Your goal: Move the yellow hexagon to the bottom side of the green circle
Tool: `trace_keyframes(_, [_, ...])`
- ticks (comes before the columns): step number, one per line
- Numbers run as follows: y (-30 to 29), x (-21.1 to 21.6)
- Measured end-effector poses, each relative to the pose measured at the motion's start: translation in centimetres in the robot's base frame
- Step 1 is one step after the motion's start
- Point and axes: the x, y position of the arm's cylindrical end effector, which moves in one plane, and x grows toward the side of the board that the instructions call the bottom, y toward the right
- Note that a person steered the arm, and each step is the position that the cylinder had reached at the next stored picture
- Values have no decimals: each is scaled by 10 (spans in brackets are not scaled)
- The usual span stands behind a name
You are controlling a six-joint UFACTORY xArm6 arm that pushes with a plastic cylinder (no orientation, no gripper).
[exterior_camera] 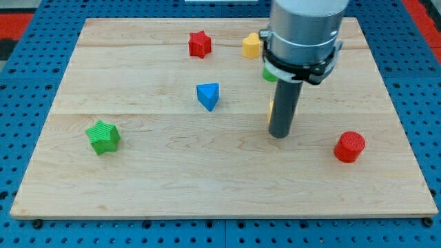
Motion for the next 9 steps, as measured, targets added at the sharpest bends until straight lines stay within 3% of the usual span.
trace_keyframes(9, [12,-26])
